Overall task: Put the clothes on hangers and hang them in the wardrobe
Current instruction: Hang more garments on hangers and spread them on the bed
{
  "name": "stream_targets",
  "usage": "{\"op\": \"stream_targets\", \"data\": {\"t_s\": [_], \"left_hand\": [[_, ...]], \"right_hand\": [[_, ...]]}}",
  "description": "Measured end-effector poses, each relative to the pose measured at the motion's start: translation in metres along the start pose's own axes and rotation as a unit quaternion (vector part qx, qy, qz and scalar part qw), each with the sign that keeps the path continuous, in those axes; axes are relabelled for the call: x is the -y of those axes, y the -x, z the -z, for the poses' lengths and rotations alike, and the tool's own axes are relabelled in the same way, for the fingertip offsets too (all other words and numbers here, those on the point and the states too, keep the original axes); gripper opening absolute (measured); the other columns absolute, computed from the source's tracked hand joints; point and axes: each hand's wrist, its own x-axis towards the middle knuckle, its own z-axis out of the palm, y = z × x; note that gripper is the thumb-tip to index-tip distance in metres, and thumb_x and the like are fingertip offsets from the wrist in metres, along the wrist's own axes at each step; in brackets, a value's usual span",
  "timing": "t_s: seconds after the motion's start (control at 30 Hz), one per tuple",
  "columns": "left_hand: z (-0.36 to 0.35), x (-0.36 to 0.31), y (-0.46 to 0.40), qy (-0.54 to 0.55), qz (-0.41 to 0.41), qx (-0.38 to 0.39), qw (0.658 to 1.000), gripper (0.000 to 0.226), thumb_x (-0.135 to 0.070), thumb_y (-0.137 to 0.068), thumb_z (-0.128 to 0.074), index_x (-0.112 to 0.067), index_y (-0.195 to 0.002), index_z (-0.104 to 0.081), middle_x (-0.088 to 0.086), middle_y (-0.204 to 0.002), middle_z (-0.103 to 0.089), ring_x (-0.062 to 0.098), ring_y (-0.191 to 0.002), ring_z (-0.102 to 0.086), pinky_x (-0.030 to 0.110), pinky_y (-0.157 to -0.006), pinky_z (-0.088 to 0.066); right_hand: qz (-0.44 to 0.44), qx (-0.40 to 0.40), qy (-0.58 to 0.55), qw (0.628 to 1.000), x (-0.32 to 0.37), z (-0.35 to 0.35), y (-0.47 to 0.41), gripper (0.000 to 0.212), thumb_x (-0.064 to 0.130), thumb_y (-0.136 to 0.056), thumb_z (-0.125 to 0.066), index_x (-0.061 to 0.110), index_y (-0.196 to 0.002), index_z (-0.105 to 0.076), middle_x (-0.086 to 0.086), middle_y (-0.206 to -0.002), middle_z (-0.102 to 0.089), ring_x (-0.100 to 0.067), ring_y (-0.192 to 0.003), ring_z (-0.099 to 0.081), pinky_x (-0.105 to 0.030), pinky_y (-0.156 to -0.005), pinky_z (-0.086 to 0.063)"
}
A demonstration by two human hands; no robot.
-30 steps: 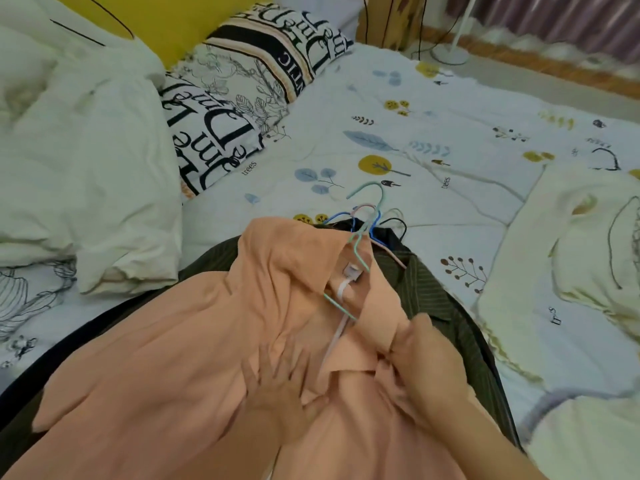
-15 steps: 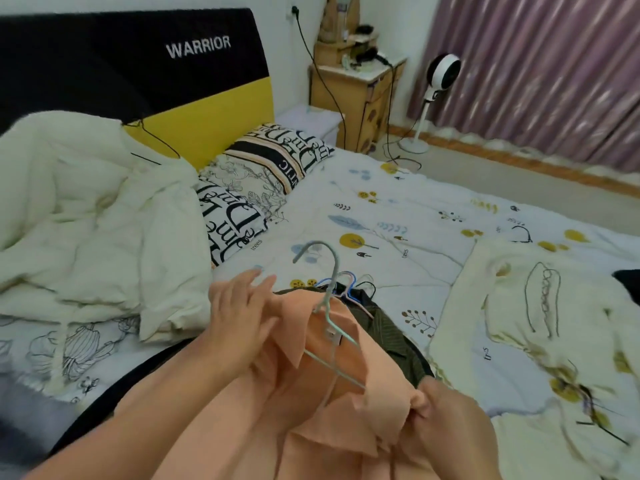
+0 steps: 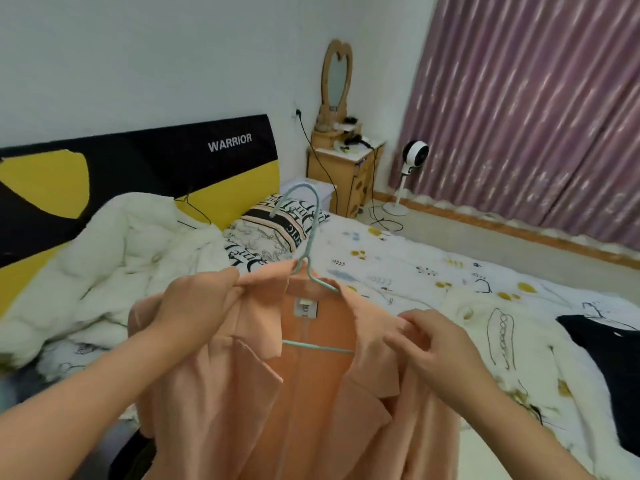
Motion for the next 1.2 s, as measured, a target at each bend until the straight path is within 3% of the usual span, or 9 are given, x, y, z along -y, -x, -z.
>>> {"op": "stream_targets", "data": {"t_s": [0.23, 0.33, 0.53, 0.67, 0.77, 0.83, 0.93, 1.03, 1.2], "left_hand": [[0.062, 0.106, -0.022, 0.070, -0.118, 0.040, 0.990, 0.041, -0.066, -0.069, -0.021, -0.028, -0.055, -0.024, 0.002, -0.058, -0.054, 0.020, -0.059, -0.051, 0.028, -0.049, -0.026], [0.079, 0.160, -0.037, 0.107, -0.117, 0.105, 0.982, 0.049, -0.070, -0.066, -0.021, -0.023, -0.057, -0.031, -0.003, -0.052, -0.042, 0.012, -0.054, -0.043, 0.022, -0.052, -0.028], [0.084, 0.217, -0.078, 0.150, -0.155, 0.103, 0.971, 0.066, -0.078, -0.069, -0.020, -0.024, -0.066, -0.058, -0.015, -0.064, -0.061, 0.002, -0.066, -0.056, 0.020, -0.063, -0.042], [0.088, 0.211, -0.115, 0.112, -0.158, 0.032, 0.981, 0.077, -0.064, -0.069, -0.013, -0.009, -0.080, -0.067, 0.002, -0.076, -0.067, 0.019, -0.074, -0.056, 0.029, -0.069, -0.038], [0.094, 0.194, -0.150, 0.079, -0.165, 0.033, 0.982, 0.048, -0.059, -0.080, -0.027, -0.022, -0.060, -0.051, -0.003, -0.062, -0.055, 0.022, -0.069, -0.051, 0.032, -0.063, -0.036], [0.098, 0.178, -0.175, 0.064, -0.163, 0.036, 0.984, 0.045, -0.045, -0.093, -0.039, -0.025, -0.053, -0.036, -0.008, -0.056, -0.043, 0.020, -0.066, -0.044, 0.029, -0.056, -0.028], [0.097, 0.155, -0.221, 0.052, -0.173, 0.013, 0.983, 0.043, -0.036, -0.095, -0.042, -0.020, -0.055, -0.040, -0.008, -0.059, -0.042, 0.020, -0.069, -0.043, 0.030, -0.056, -0.024], [0.088, 0.121, -0.273, 0.036, -0.188, -0.010, 0.981, 0.040, -0.035, -0.096, -0.040, -0.015, -0.064, -0.051, 0.003, -0.070, -0.054, 0.027, -0.080, -0.048, 0.030, -0.062, -0.021], [0.060, 0.050, -0.357, 0.016, -0.190, -0.027, 0.981, 0.033, -0.033, -0.097, -0.041, -0.013, -0.076, -0.056, 0.019, -0.103, -0.063, 0.035, -0.098, -0.054, 0.029, -0.067, -0.027]], "right_hand": [[-0.032, -0.119, -0.029, 0.992, 0.090, -0.037, -0.053, 0.049, 0.023, -0.070, -0.078, 0.016, -0.048, -0.035, 0.005, -0.046, -0.043, -0.011, -0.052, -0.040, -0.024, -0.052, -0.025], [-0.007, -0.139, -0.048, 0.989, 0.126, -0.056, -0.080, 0.044, 0.029, -0.067, -0.078, 0.007, -0.050, -0.043, 0.004, -0.047, -0.045, -0.010, -0.057, -0.042, -0.023, -0.051, -0.025], [0.031, -0.152, -0.012, 0.988, 0.169, -0.085, -0.139, 0.042, 0.040, -0.060, -0.062, 0.000, -0.058, -0.051, -0.008, -0.057, -0.048, -0.020, -0.060, -0.043, -0.030, -0.056, -0.030], [0.018, -0.146, 0.025, 0.989, 0.163, -0.095, -0.183, 0.031, 0.040, -0.075, -0.065, 0.010, -0.072, -0.058, 0.003, -0.067, -0.051, -0.021, -0.074, -0.046, -0.022, -0.059, -0.029], [-0.024, -0.152, 0.064, 0.986, 0.150, -0.104, -0.214, 0.040, 0.037, -0.089, -0.056, 0.014, -0.122, -0.054, -0.006, -0.119, -0.055, -0.026, -0.116, -0.043, -0.026, -0.090, -0.033], [-0.060, -0.192, 0.026, 0.979, 0.145, -0.110, -0.225, 0.064, 0.040, -0.092, -0.050, 0.012, -0.145, -0.029, -0.011, -0.148, -0.030, -0.026, -0.138, -0.023, -0.034, -0.112, -0.021], [-0.042, -0.239, -0.040, 0.969, 0.133, -0.127, -0.235, 0.078, 0.048, -0.088, -0.046, 0.011, -0.149, -0.014, -0.011, -0.155, -0.012, -0.023, -0.144, -0.009, -0.038, -0.119, -0.012], [-0.070, -0.168, -0.072, 0.981, 0.108, -0.153, -0.240, 0.085, 0.048, -0.090, -0.049, 0.017, -0.150, 0.002, 0.002, -0.159, 0.007, -0.009, -0.145, 0.006, -0.021, -0.114, 0.001], [-0.120, -0.068, -0.227, 0.964, 0.057, -0.188, -0.260, 0.096, 0.052, -0.086, -0.056, 0.028, -0.148, 0.014, 0.012, -0.155, 0.017, 0.003, -0.139, 0.014, -0.024, -0.116, -0.001]]}}
